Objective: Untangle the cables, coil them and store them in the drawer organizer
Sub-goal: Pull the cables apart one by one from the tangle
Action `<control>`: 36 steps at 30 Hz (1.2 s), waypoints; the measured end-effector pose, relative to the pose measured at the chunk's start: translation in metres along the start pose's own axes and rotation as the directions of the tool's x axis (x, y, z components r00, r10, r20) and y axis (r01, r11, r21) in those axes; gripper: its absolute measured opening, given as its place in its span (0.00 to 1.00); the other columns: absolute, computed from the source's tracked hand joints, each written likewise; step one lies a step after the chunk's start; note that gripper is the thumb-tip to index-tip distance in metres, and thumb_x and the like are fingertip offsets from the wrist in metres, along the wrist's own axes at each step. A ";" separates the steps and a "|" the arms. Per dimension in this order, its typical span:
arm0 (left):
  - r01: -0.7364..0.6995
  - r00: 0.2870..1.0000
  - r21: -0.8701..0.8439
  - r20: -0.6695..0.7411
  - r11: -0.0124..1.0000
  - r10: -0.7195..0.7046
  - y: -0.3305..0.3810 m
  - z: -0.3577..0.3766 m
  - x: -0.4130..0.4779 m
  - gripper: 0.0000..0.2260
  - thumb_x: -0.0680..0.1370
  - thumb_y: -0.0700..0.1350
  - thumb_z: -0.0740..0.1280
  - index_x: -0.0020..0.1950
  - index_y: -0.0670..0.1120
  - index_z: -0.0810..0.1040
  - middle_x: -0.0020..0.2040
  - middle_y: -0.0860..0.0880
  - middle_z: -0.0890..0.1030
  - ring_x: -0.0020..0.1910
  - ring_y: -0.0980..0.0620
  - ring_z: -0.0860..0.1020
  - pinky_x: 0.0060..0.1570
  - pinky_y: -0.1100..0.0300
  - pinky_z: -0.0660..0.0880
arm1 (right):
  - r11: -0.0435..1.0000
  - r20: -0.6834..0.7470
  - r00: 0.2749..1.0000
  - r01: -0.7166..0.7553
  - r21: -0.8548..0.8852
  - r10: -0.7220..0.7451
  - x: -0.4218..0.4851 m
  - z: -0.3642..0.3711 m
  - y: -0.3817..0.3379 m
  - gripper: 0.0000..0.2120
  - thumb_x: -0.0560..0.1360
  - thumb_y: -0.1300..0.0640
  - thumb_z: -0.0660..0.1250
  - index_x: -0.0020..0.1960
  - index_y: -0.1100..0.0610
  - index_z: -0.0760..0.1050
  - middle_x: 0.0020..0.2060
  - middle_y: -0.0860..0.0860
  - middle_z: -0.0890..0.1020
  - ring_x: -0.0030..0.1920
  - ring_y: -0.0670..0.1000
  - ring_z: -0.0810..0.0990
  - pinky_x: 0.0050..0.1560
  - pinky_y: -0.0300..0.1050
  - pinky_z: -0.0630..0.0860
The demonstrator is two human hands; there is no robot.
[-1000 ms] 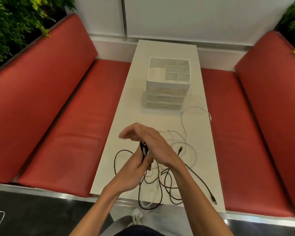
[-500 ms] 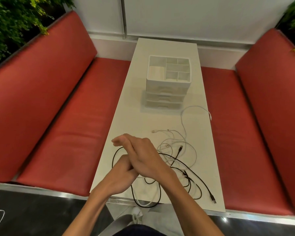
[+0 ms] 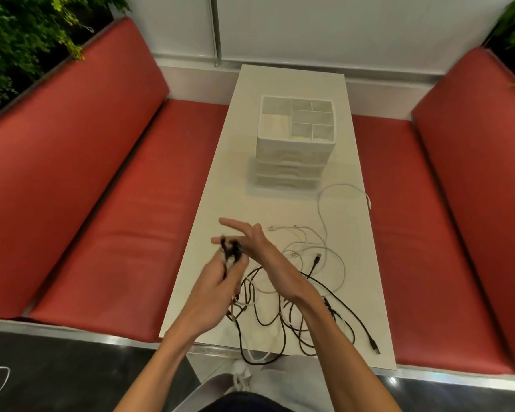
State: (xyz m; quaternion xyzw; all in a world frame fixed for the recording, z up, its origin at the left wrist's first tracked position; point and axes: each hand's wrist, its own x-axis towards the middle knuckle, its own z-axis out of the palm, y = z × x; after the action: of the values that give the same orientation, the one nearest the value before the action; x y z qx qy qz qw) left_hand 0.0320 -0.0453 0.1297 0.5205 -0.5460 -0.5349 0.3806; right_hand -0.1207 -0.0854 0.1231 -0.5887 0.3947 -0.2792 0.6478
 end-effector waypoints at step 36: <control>-0.018 0.998 0.159 -0.064 0.987 0.029 0.047 -0.013 0.029 0.20 0.64 0.62 0.81 0.49 0.54 0.86 0.41 0.64 0.84 0.45 0.66 0.82 0.44 0.71 0.75 | 0.459 -0.215 0.821 0.063 -0.886 -0.529 0.013 -0.049 -0.022 0.17 0.88 0.42 0.62 0.42 0.46 0.63 0.29 0.41 0.69 0.31 0.51 0.70 0.31 0.49 0.69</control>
State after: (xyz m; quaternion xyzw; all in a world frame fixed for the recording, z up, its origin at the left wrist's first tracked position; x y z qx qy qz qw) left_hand 0.0318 -0.0814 0.1735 0.5600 -0.5800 -0.4677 0.3623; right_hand -0.1526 -0.1255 0.1423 -0.8033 0.5083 -0.2938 0.0997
